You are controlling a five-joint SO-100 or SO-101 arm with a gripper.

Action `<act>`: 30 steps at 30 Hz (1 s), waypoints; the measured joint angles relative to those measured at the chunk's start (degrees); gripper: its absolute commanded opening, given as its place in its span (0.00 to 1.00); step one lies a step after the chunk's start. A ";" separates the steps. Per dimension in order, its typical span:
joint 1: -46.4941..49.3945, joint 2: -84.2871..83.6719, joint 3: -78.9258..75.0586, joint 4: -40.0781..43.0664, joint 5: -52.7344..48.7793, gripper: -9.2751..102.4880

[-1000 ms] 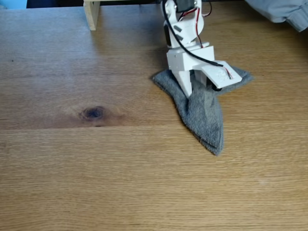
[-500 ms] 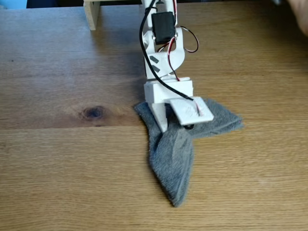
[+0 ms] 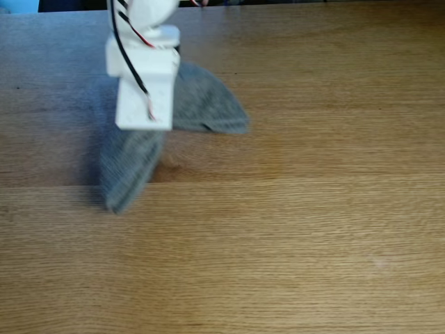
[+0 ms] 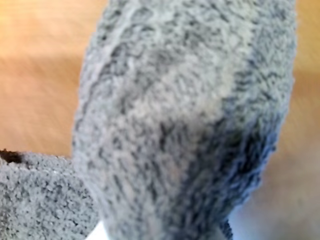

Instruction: Clean the area in front of the robot

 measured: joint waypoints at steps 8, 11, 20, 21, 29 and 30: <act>21.09 18.28 26.63 -3.60 -11.51 0.08; 28.13 20.13 36.47 -11.87 -15.56 0.08; 30.15 20.13 54.67 -35.16 -16.70 0.38; 30.32 20.13 54.93 -36.30 -16.08 0.40; 27.60 26.46 55.02 -40.78 -9.58 0.37; 26.46 28.30 55.02 -40.69 -8.79 0.31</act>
